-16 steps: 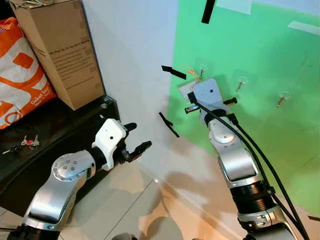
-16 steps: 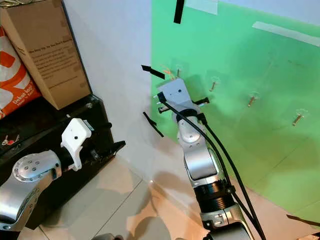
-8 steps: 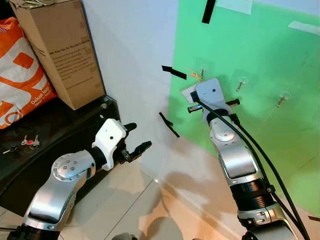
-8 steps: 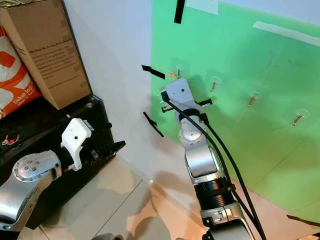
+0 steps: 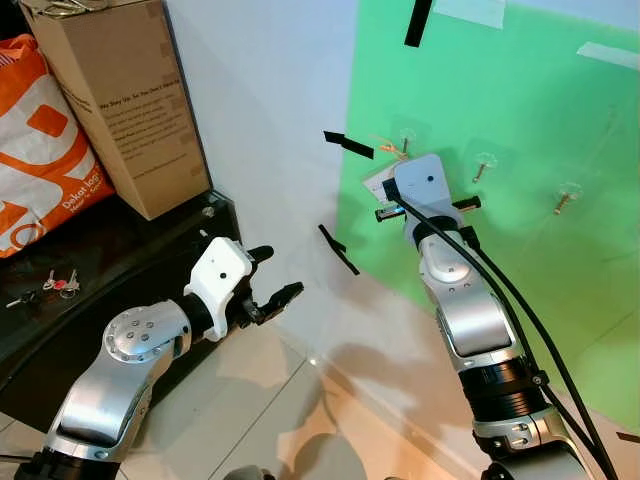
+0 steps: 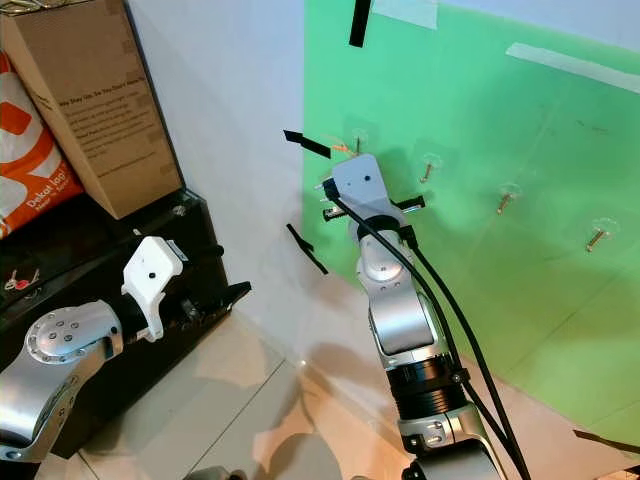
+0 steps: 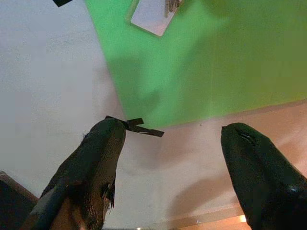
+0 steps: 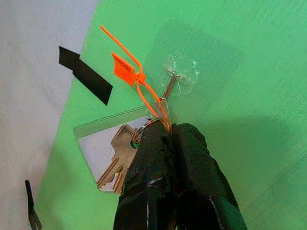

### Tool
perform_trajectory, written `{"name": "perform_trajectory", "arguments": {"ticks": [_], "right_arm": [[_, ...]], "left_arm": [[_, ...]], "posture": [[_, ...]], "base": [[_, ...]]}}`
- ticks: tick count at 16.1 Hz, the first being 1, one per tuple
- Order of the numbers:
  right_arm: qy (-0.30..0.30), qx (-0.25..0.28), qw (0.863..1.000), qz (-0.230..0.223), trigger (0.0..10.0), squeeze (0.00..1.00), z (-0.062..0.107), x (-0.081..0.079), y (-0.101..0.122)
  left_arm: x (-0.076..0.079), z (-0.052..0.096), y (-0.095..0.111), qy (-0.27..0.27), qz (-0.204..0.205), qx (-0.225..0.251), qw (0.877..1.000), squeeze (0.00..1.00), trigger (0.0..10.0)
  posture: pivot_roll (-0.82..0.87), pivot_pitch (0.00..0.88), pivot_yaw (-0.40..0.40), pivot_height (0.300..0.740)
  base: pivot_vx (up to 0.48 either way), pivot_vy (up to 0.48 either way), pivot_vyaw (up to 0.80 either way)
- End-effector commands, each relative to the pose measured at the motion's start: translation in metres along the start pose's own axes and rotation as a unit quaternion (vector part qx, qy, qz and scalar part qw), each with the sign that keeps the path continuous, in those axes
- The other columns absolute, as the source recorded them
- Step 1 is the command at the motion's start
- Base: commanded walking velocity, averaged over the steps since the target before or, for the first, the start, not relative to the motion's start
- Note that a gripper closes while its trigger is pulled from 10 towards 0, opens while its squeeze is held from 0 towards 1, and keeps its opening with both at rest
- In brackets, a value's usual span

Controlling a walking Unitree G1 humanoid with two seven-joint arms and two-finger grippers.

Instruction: Hang keys on a hook

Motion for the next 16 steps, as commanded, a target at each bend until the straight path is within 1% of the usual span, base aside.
{"name": "perform_trajectory", "arguments": {"ticks": [1,4,6,9,16], "right_arm": [[-0.014,0.025,0.999,-0.013,10.0,0.0,-0.002,0.006,0.013],[-0.018,0.026,0.999,-0.012,10.0,0.0,-0.002,0.007,0.013],[-0.029,0.029,0.999,-0.016,10.0,0.0,-0.002,0.012,0.015],[-0.003,0.006,1.0,-0.008,10.0,0.0,-0.001,0.003,0.004],[0.04,-0.021,0.999,0.004,10.0,0.0,0.0,-0.011,-0.006]], "left_arm": [[-0.001,0.001,0.003,-0.004,-0.008,0.001,1.0,0.0,10.0],[-0.001,0.001,0.003,-0.004,-0.009,0.001,1.0,0.0,10.0],[-0.002,0.001,0.003,-0.005,-0.009,0.001,1.0,0.0,10.0],[-0.001,0.002,0.003,-0.005,-0.008,0.0,1.0,0.0,10.0],[-0.001,0.001,0.003,-0.005,-0.006,0.0,1.0,0.0,10.0]], "posture": [[0.02,0.0,0.027,0.74],[0.02,0.0,0.028,0.74],[0.02,0.0,0.029,0.74],[0.02,0.0,0.03,0.74],[0.02,0.0,0.027,0.74]], "base": [[0.0,0.0,0.0],[0.0,0.0,0.0],[0.0,0.0,0.0],[0.0,0.0,0.0],[0.0,0.0,0.0]]}}
Point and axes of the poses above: a point about 5 cm out from each wrist's last joint towards the gripper, its own z axis pointing back from the gripper into the wrist, its own y axis along the axis of the wrist's last joint, x = y × z, the point moved 4 cm from there along -z, pointing out of the wrist towards the gripper, and after that the axes turned 12 degrees about -z, right-handed, at the moved point
